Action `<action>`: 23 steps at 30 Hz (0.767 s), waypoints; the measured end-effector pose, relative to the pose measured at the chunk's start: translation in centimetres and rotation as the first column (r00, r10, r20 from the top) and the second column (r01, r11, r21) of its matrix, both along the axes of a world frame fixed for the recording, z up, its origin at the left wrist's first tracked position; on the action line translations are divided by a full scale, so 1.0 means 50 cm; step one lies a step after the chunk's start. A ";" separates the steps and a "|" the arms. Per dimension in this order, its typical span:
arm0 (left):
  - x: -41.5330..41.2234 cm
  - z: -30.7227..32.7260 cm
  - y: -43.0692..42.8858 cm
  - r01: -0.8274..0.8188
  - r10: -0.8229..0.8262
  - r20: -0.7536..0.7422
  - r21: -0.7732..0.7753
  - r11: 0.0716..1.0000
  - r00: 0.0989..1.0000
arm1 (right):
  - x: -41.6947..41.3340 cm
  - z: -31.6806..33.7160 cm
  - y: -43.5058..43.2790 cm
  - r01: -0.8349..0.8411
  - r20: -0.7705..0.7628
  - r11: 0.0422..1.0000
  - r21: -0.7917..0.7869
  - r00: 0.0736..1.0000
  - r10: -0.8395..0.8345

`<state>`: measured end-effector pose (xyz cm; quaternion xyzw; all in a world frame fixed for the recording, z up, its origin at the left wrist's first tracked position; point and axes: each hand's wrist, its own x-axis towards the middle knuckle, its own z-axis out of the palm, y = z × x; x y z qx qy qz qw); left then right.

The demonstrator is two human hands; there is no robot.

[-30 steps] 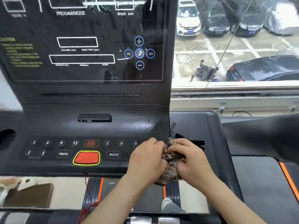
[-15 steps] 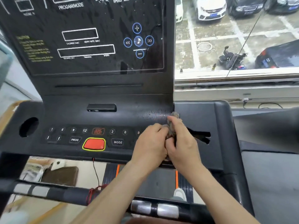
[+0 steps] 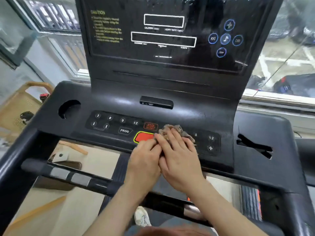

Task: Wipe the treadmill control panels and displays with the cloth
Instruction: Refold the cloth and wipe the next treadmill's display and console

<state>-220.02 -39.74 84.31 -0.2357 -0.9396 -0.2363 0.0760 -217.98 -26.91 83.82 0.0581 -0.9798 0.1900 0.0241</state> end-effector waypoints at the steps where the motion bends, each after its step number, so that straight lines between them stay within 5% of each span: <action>1: -0.009 0.001 -0.039 -0.059 0.059 0.016 -0.017 0.998 0.998 | -0.022 0.001 -0.037 -0.038 0.002 0.999 0.003 0.999 0.038; 7: -0.044 0.011 -0.181 -0.279 0.277 0.107 0.005 0.960 0.955 | -0.103 0.012 -0.181 -0.168 0.012 0.986 0.016 0.986 0.168; 15: -0.019 -0.023 -0.024 0.121 -0.123 0.011 0.112 0.986 0.992 | 0.040 0.005 0.022 0.121 0.052 0.974 0.191 0.990 -0.133; 23: -0.047 -0.053 -0.206 -0.092 0.101 -0.031 0.222 0.971 0.994 | -0.094 -0.010 -0.190 -0.027 0.020 0.956 0.292 1.000 0.022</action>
